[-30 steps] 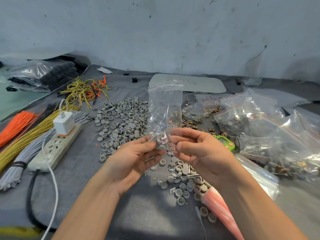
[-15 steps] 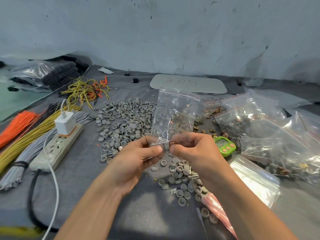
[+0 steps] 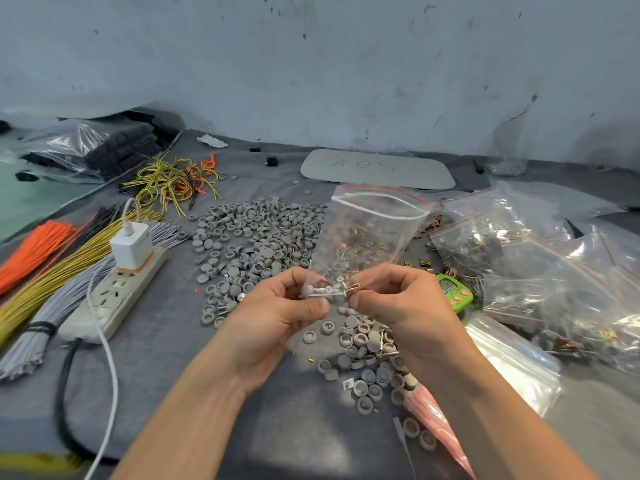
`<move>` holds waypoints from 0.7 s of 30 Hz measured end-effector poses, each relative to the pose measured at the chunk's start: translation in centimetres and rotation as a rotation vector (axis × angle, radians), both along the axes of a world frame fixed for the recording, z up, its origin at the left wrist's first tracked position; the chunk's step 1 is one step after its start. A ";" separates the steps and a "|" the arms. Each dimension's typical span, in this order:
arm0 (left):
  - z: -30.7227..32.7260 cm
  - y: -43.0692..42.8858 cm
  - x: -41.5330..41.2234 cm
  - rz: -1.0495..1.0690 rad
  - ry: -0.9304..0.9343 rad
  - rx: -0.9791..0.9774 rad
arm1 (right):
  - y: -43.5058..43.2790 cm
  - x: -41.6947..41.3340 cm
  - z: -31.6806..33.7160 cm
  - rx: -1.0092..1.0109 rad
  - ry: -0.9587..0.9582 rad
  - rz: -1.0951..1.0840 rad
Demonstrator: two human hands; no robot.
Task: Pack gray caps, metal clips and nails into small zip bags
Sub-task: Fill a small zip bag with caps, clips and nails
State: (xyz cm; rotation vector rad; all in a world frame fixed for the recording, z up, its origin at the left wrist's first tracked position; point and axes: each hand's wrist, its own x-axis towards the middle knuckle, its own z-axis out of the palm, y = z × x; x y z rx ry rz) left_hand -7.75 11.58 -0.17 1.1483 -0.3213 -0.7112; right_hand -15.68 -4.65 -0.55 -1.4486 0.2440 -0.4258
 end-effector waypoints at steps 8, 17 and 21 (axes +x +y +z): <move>-0.2 0.1 0.1 0.025 -0.068 0.038 | 0.2 -0.1 0.0 -0.046 -0.018 -0.016; -0.1 0.0 0.0 0.026 -0.047 0.020 | 0.1 -0.1 -0.1 -0.002 0.026 -0.049; 0.0 0.1 0.0 0.039 -0.053 0.045 | 0.2 -0.1 0.0 0.016 0.018 -0.050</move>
